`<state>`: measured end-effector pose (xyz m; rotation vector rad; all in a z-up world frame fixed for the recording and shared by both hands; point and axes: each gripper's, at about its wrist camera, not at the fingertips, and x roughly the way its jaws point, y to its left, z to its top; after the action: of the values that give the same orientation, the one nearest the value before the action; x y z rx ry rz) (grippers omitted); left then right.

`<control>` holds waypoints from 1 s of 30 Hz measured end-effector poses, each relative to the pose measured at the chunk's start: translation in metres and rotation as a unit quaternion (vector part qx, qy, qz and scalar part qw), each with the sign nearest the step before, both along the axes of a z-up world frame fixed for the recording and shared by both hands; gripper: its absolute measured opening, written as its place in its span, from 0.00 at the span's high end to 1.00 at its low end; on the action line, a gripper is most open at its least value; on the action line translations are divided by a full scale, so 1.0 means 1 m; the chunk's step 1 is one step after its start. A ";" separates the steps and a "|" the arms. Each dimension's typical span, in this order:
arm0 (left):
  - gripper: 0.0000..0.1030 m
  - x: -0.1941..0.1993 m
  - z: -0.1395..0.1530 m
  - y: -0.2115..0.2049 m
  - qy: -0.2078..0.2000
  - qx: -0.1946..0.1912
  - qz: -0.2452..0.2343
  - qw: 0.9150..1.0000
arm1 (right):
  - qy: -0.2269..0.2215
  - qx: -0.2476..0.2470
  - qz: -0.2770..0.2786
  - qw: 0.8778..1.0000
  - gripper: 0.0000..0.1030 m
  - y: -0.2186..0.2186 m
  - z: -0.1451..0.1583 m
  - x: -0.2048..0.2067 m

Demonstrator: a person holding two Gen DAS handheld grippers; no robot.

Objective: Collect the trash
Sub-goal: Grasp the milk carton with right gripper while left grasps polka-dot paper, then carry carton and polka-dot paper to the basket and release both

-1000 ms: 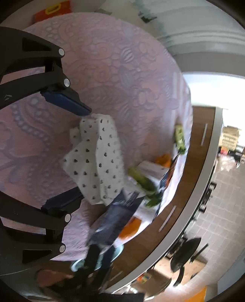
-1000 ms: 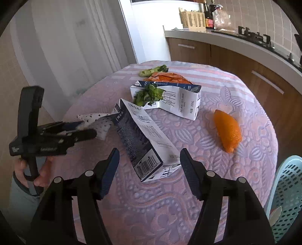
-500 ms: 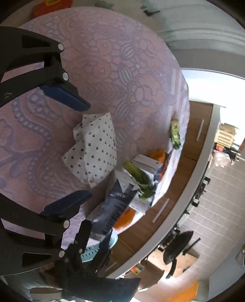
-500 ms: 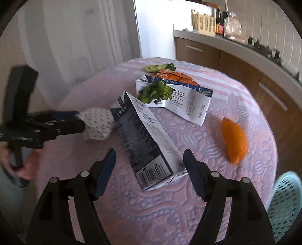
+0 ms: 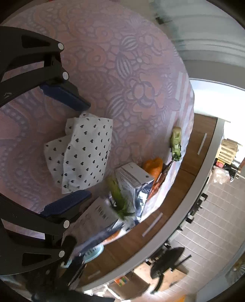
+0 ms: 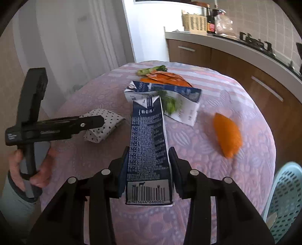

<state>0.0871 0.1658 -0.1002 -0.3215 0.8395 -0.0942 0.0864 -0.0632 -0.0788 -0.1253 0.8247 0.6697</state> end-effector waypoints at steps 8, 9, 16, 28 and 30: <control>0.83 0.000 0.000 -0.037 0.008 0.072 -0.011 0.997 | 0.003 0.018 -0.017 1.000 0.64 -0.020 0.004 -0.008; 0.86 -0.001 0.001 -0.038 0.006 0.062 -0.016 0.998 | 0.001 0.021 -0.018 1.000 0.64 -0.022 0.006 -0.010; 0.94 -0.014 0.018 -0.055 -0.038 0.045 -0.039 0.998 | -0.025 0.042 -0.039 0.998 0.64 -0.050 0.027 -0.026; 0.94 -0.008 0.070 -0.159 -0.108 0.017 -0.161 0.981 | -0.071 0.064 -0.134 0.986 0.64 -0.140 0.061 -0.034; 0.94 -0.003 0.074 -0.185 -0.110 0.015 -0.190 0.975 | -0.078 0.061 -0.158 0.982 0.64 -0.160 0.063 -0.037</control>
<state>0.0836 -0.0188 -0.0266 -0.1142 0.6738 -0.4661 0.0498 -0.2233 -0.0157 0.0642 0.6322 0.4027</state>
